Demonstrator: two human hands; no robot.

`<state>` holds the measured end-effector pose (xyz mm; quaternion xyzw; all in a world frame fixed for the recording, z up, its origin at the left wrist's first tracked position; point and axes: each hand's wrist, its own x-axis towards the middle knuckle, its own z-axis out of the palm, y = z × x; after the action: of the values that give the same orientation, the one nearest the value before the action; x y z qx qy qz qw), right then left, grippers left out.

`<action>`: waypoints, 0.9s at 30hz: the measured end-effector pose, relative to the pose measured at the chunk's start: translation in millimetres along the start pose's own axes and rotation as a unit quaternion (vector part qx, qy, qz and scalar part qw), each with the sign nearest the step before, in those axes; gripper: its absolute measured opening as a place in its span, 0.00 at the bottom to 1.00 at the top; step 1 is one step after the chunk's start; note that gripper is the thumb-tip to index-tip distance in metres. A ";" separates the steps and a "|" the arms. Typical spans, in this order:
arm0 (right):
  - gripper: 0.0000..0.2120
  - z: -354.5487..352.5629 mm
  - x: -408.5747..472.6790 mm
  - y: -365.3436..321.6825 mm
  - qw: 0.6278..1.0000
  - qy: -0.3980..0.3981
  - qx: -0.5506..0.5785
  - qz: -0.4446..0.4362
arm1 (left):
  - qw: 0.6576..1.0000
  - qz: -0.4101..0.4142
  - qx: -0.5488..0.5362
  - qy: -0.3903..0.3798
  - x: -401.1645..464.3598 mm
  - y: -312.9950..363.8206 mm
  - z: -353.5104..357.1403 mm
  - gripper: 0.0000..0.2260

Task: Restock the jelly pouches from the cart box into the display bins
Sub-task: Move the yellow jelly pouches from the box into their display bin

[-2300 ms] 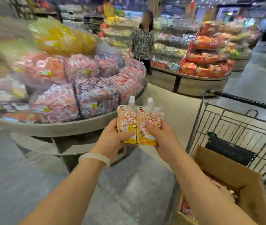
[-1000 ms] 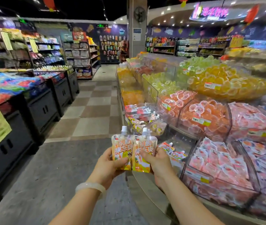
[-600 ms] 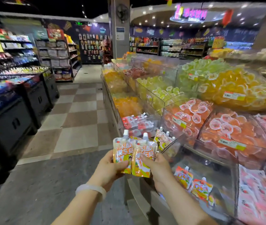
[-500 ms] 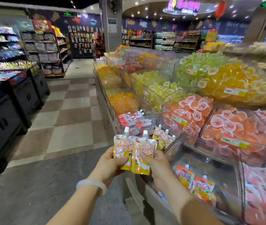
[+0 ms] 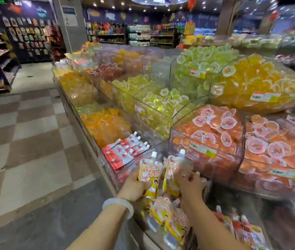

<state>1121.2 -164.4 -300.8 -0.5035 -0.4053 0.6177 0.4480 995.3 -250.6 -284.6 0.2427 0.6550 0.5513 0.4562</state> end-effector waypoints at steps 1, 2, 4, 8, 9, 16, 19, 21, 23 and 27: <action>0.05 4.9 7.7 2.0 1.000 0.019 0.002 0.006 | 1.000 -0.006 0.014 -0.005 15.8 1.5 -0.9 0.12; 0.06 9.2 15.1 4.5 0.999 0.039 0.011 0.006 | 0.999 -0.014 0.033 -0.004 30.6 3.2 -2.5 0.12; 0.09 13.7 27.2 16.0 0.997 0.075 0.002 0.013 | 0.994 -0.027 0.103 0.015 54.9 4.2 -1.6 0.11; 0.16 19.1 49.8 40.1 0.986 0.131 -0.081 0.057 | 0.985 -0.019 0.170 -0.018 88.1 3.0 11.6 0.11; 0.18 19.4 53.5 42.0 0.984 0.139 -0.086 0.072 | 0.981 -0.019 0.189 -0.023 96.6 1.2 14.4 0.11; 0.17 28.0 68.3 63.3 0.979 0.149 -0.104 0.093 | 0.964 -0.030 0.253 -0.073 130.0 -11.0 23.9 0.07; 0.05 26.9 68.0 64.2 0.976 0.151 -0.108 0.111 | 0.962 -0.070 0.249 -0.087 135.2 -9.8 27.0 0.08; 0.03 23.8 68.4 63.0 0.975 0.148 -0.127 0.110 | 0.946 -0.078 0.299 -0.098 142.9 -16.9 29.8 0.05; 0.02 23.4 68.8 60.6 0.976 0.141 -0.130 0.105 | 0.926 -0.066 0.360 -0.089 148.3 -25.0 34.7 0.09; 0.03 25.0 67.4 57.1 0.973 0.136 -0.161 0.096 | 0.898 -0.076 0.432 -0.030 145.3 -26.6 44.4 0.13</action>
<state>1082.1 -116.3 -368.5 -0.6849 -0.3848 0.5098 0.3508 970.9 -116.5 -356.6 0.3824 0.8309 0.1705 0.3666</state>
